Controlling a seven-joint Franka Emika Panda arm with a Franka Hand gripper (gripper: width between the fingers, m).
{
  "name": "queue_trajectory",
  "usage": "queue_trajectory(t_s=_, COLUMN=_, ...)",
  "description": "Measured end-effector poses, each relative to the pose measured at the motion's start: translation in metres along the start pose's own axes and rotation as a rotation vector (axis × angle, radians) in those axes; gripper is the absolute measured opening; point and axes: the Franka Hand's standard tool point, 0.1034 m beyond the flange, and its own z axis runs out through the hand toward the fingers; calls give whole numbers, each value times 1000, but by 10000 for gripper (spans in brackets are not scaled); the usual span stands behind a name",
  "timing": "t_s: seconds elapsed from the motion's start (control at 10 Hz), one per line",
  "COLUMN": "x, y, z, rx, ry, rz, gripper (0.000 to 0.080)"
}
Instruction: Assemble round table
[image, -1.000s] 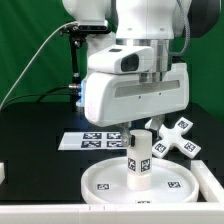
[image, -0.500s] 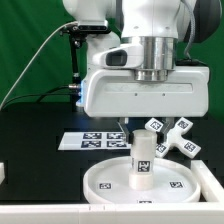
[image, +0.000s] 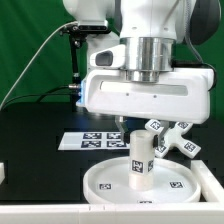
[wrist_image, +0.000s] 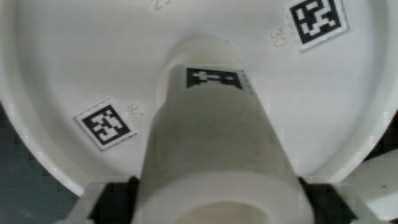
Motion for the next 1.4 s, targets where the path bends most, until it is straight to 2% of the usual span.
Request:
queue_trajectory(t_s=0.1, x=0, y=2, z=0, rx=2, ry=-8, rz=94, gripper=407)
queue_trajectory(t_s=0.5, x=-8, y=7, z=2, rx=42, ry=-49, rz=528, gripper=407)
queue_trajectory(t_s=0.8, x=-11, y=6, z=2, rx=39, ry=-69, rz=736, gripper=407)
queue_trajectory(t_s=1.0, x=-11, y=6, z=2, rx=39, ry=-67, rz=691, gripper=407)
queue_trajectory(t_s=1.1, x=-12, y=6, z=2, rx=22, ry=-75, rz=523, gripper=599)
queue_trajectory(t_s=1.2, x=-11, y=6, z=0, rx=19, ry=-80, rz=333, gripper=599)
queue_trajectory(t_s=1.3, x=-12, y=5, z=-1, rx=20, ry=-95, rz=159, gripper=639)
queue_trajectory(t_s=1.4, x=-13, y=4, z=-1, rx=24, ry=-96, rz=73, gripper=647)
